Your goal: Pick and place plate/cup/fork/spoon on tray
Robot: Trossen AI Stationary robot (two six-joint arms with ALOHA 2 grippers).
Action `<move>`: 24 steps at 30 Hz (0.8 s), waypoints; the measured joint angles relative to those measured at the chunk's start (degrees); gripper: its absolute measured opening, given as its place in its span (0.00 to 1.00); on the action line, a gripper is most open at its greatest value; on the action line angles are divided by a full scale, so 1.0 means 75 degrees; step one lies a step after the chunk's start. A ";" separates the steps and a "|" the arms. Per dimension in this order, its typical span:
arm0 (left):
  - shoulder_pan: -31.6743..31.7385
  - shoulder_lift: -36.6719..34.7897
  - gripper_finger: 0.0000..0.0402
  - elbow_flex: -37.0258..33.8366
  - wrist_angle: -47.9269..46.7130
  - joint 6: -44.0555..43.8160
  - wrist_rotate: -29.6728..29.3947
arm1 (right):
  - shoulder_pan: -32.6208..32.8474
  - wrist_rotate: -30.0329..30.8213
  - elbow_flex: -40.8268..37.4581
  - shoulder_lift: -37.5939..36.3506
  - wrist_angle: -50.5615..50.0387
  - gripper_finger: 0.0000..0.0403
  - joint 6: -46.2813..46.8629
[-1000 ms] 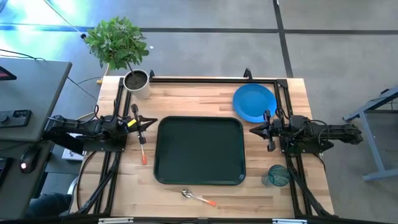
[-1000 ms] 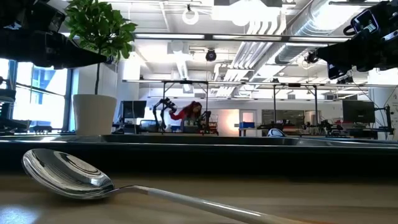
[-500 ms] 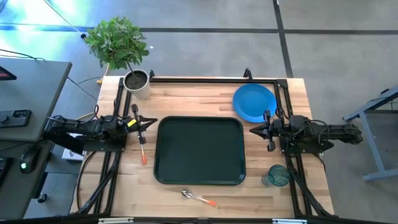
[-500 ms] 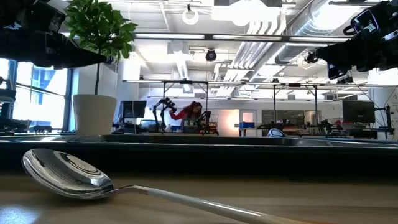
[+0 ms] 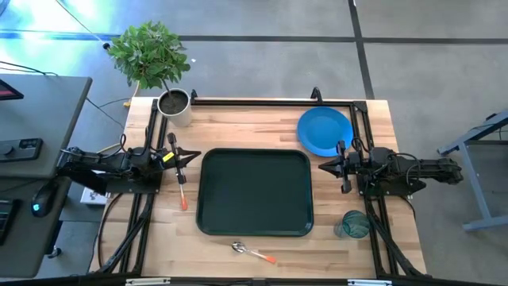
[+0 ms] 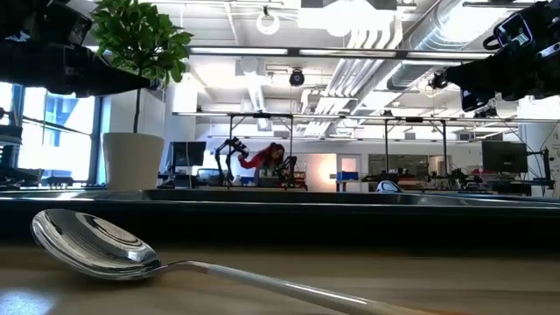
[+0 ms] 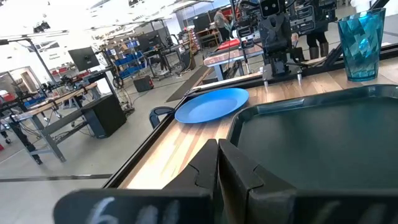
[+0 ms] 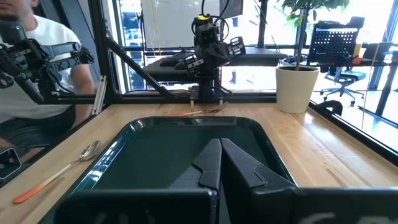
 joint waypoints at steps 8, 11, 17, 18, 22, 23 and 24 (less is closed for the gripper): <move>0.0002 0.0000 0.01 -0.0001 0.0001 0.0000 0.0000 | 0.0000 0.0001 0.0000 0.0001 0.0001 0.00 0.0001; 0.0000 0.0003 0.01 -0.0003 0.0000 0.0000 0.0000 | -0.0002 0.0000 0.0000 0.0000 0.0003 0.00 0.0003; 0.0003 0.0001 0.01 -0.0002 0.0002 0.0000 0.0001 | 0.0001 0.0000 0.0000 0.0002 0.0000 0.00 0.0000; 0.0003 0.0002 0.01 -0.0001 0.0002 0.0000 0.0003 | -0.0002 0.0000 0.0000 0.0002 0.0001 0.00 0.0000; 0.0003 0.0006 0.01 0.0000 0.0160 0.0491 0.0000 | -0.0001 0.0001 0.0000 0.0002 0.0001 0.00 0.0002; 0.0003 0.0006 0.01 0.0000 0.0334 0.0874 0.0003 | 0.0000 0.0000 0.0000 0.0000 0.0000 0.00 0.0003; 0.0003 0.0003 0.01 0.0000 0.0527 0.1269 0.0006 | 0.0001 0.0000 0.0000 0.0002 0.0000 0.00 0.0003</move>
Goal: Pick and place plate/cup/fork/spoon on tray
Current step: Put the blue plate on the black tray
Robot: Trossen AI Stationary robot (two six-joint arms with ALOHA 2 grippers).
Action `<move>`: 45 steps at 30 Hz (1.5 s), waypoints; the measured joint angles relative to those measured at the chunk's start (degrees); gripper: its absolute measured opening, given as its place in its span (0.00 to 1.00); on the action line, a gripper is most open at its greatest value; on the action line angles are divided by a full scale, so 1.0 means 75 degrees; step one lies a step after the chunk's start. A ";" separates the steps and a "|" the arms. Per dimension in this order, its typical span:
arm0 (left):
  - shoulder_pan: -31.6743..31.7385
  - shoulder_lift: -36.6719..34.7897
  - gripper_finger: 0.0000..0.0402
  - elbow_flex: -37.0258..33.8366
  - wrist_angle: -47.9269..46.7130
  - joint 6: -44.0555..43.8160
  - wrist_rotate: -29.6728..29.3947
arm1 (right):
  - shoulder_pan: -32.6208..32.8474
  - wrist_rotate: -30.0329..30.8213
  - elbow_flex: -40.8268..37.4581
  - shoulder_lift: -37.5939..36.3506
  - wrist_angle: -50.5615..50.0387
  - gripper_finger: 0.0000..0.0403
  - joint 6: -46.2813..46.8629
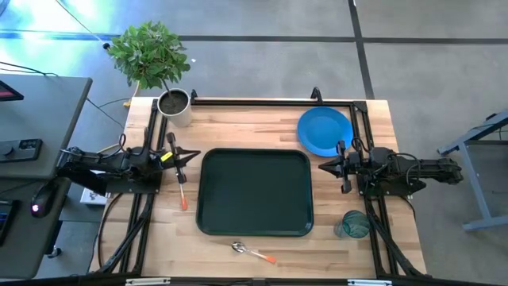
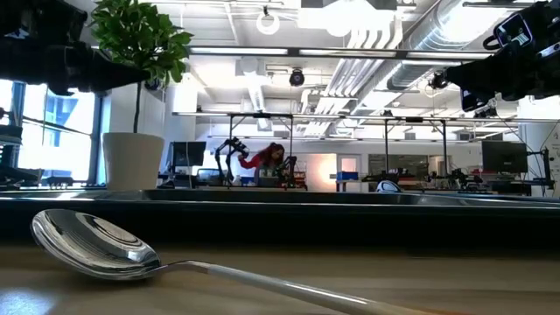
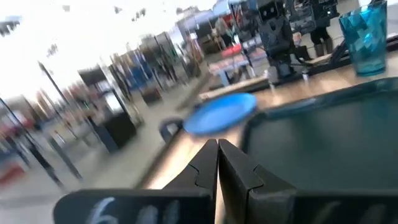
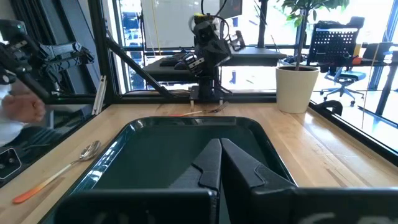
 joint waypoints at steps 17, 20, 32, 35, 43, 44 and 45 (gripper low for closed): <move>-0.0001 -0.0001 0.01 0.0000 0.0538 0.0223 0.0381 | -0.0003 0.1702 0.0000 0.0000 0.0528 0.00 0.0889; 0.0032 0.0003 0.01 0.0000 0.0975 -0.0845 0.0173 | -0.0006 0.3118 0.0000 0.0000 0.0763 0.00 0.0239; 0.0479 0.0038 0.01 0.0000 0.1774 -0.1545 0.1390 | -0.0839 0.6939 0.0307 0.0094 0.0888 0.00 0.1154; 0.0602 0.0172 0.01 0.0003 0.2407 -0.1726 0.0553 | -0.1302 0.6636 0.0457 0.0355 -0.0005 0.00 0.2016; 0.1103 0.0820 0.01 0.0000 0.2144 -0.1584 -0.0154 | -0.3131 0.6188 0.0495 0.2007 0.0220 0.01 0.3137; 0.1189 0.0938 0.01 0.0000 0.2194 -0.1572 -0.0352 | -0.3399 0.5880 0.0495 0.2280 0.0519 0.02 0.3140; 0.1274 0.1034 0.01 0.0000 0.2229 -0.1603 -0.0548 | -0.3648 0.5498 0.0495 0.2546 0.0895 0.04 0.3141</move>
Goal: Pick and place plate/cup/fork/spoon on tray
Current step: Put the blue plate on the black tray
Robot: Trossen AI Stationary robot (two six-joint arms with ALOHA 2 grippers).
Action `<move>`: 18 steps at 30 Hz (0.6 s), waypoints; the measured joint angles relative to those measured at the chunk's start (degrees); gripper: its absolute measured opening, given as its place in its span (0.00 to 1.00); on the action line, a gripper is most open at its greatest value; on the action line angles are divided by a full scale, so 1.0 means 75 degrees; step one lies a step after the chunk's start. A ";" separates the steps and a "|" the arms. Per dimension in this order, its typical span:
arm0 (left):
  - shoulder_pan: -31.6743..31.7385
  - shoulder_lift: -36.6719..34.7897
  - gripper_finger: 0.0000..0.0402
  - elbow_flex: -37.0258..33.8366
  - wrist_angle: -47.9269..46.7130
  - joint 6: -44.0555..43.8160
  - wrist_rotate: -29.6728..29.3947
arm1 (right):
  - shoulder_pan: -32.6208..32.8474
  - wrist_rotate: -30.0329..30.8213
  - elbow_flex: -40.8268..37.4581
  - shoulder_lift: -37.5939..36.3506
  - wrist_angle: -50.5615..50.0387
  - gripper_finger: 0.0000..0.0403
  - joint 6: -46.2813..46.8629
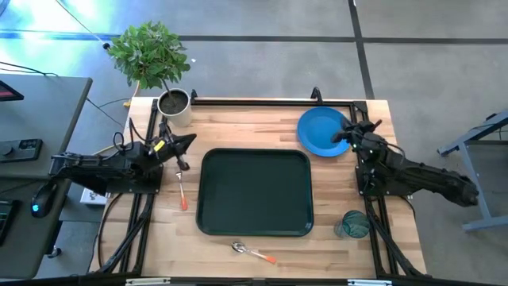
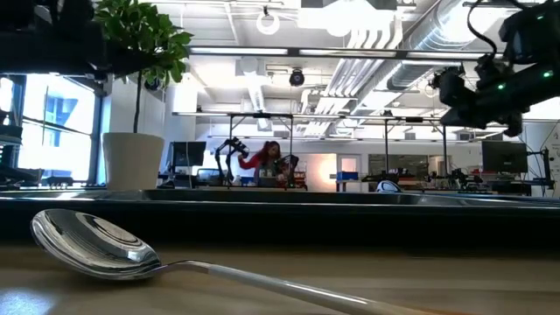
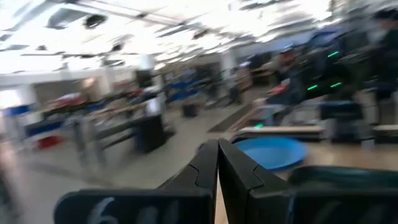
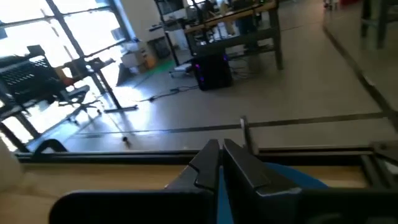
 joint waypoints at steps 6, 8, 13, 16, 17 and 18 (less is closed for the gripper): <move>0.0481 0.0449 0.01 0.0000 0.0001 0.0042 -0.0367 | -0.1056 -0.1801 0.0373 0.1647 0.0992 0.24 -0.0552; 0.0647 0.0598 0.01 0.0000 0.0003 0.0063 -0.0397 | -0.1201 -0.1819 0.0660 0.2086 0.0995 0.31 -0.0918; 0.0974 0.0892 0.01 0.0000 0.0035 -0.0063 -0.0364 | -0.1245 -0.1953 0.1434 0.2890 0.1003 0.44 -0.1876; 0.1122 0.1126 0.01 0.0000 0.0377 -0.0549 -0.0235 | -0.1242 -0.2140 0.1750 0.3260 0.0956 0.47 -0.1999; 0.1171 0.1243 0.01 0.0000 0.0553 -0.0695 -0.0095 | -0.1242 -0.2164 0.1811 0.3379 0.0951 0.48 -0.1966; 0.1217 0.1371 0.01 0.0000 0.0735 -0.0838 0.0026 | -0.1245 -0.2185 0.1839 0.3501 0.0956 0.48 -0.1980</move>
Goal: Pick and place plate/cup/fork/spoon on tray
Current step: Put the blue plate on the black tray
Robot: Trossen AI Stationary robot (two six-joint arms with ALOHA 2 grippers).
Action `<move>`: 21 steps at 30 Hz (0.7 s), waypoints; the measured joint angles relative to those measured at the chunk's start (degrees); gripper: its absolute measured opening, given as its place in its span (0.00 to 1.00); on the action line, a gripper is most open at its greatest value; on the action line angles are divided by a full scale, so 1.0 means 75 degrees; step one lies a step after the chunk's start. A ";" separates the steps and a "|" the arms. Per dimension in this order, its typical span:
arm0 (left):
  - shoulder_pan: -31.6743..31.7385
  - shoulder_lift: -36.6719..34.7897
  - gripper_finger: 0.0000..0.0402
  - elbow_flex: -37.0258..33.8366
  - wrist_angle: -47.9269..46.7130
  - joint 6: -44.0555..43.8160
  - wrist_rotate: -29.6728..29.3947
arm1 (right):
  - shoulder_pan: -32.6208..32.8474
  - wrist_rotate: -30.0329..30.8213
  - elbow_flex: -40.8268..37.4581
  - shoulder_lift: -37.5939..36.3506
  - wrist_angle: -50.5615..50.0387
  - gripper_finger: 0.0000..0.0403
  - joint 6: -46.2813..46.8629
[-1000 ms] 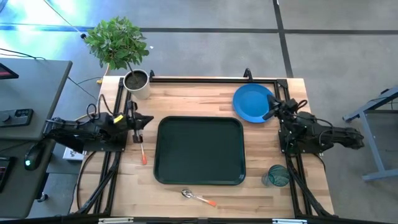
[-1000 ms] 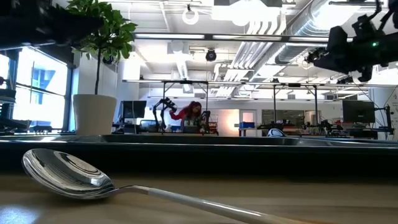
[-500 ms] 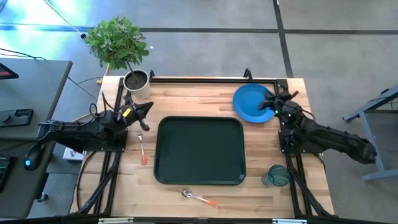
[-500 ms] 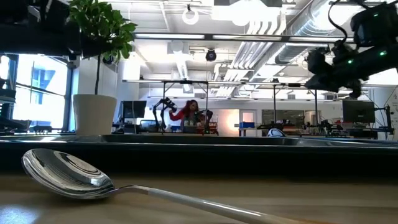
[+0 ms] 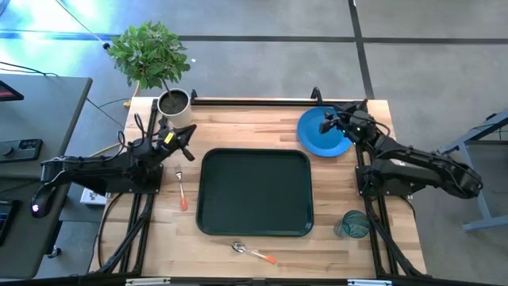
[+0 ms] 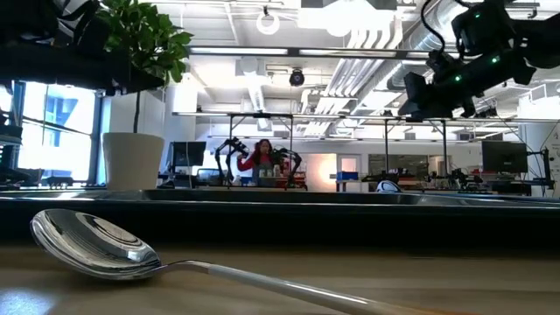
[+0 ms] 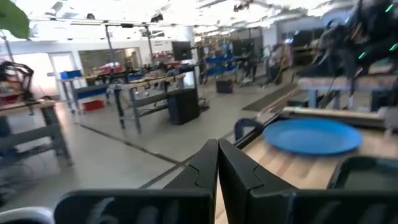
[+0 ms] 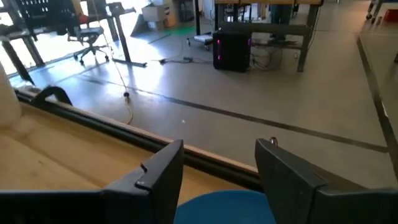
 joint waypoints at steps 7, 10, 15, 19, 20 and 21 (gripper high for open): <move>0.0178 0.1303 0.01 0.0101 0.0967 -0.0986 0.0136 | -0.0020 0.0395 -0.0006 0.1119 0.0126 0.48 -0.0427; 0.0178 0.1985 0.03 0.0512 0.0997 -0.1394 0.0203 | -0.0017 0.0103 -0.0006 0.1588 0.0469 0.48 -0.0443; 0.0140 0.3364 0.11 0.1495 0.0999 -0.1594 0.0206 | -0.0015 -0.0699 -0.0006 0.1915 0.0946 0.48 -0.0567; 0.0165 0.4525 0.18 0.2283 0.0997 -0.1802 0.0207 | -0.0017 -0.0635 -0.0009 0.1863 0.1174 0.48 -0.0624; 0.0192 0.4847 0.20 0.2493 0.0999 -0.1925 0.0204 | -0.0017 -0.0601 -0.0009 0.1829 0.1263 0.48 -0.0588; 0.0229 0.5151 0.22 0.2690 0.0998 -0.2066 0.0203 | -0.0017 -0.0590 -0.0009 0.1771 0.1309 0.48 -0.0516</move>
